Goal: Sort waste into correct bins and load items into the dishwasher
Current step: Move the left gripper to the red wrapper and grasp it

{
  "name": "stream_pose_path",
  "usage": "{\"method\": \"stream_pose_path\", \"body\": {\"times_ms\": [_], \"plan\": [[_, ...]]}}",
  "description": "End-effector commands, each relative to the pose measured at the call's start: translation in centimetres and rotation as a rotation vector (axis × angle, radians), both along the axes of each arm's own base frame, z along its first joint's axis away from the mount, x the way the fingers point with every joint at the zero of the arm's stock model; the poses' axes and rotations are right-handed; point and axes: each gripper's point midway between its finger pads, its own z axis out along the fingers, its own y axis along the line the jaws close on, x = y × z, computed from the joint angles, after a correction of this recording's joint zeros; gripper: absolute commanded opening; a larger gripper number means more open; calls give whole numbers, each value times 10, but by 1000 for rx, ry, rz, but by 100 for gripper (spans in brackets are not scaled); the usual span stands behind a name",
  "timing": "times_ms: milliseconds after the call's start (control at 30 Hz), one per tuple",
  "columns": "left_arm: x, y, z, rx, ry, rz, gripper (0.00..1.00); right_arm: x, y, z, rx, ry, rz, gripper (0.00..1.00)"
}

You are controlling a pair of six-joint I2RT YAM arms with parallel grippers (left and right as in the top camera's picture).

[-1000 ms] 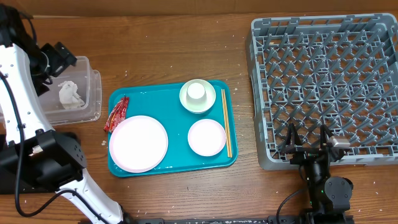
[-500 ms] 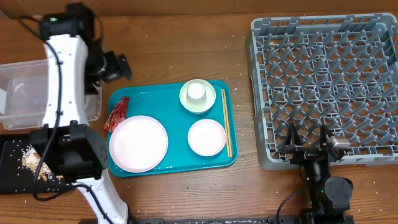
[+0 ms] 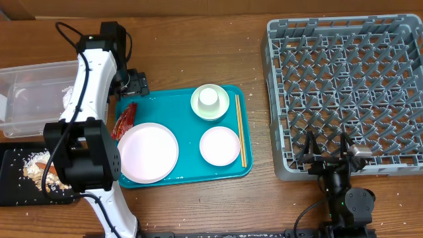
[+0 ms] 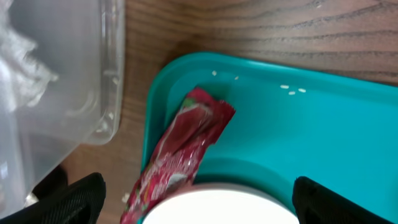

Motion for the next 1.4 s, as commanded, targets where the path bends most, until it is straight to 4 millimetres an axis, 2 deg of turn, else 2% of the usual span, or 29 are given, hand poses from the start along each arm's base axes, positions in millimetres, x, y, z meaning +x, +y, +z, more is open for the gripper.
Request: {"method": "stream_pose_path", "body": {"times_ms": [0,133,367,700,867,1000,1133,1267,1300,1367], "plan": [[0,-1,-10,10,4,-81,97,0,-2,-2,-3,-5,-11,100],[2,-5,-20,-5,-2,-127,92,0,-2,-2,-3,-5,-11,100],[-9,-9,-48,-14,31,-182,92,0,-2,-2,-3,-5,-11,100],[-10,-16,-56,-37,30,-232,89,0,-2,-2,-3,-5,-11,100],[-17,-17,-71,-39,45,-244,90,0,-2,-2,-3,-5,-11,100],[-18,-16,-75,-39,43,-243,89,0,-2,-2,-3,-5,-11,100],[-16,-16,-75,-38,35,-243,76,0,-2,-2,-3,-5,-11,100],[-15,-18,-76,-45,30,-243,72,0,-2,-2,-3,-5,-11,100],[-15,-18,-76,-45,31,-243,64,0,-2,-2,-3,-5,-11,100],[-15,-18,-76,-45,30,-242,57,0,-2,-2,-3,-5,-11,100]]}}
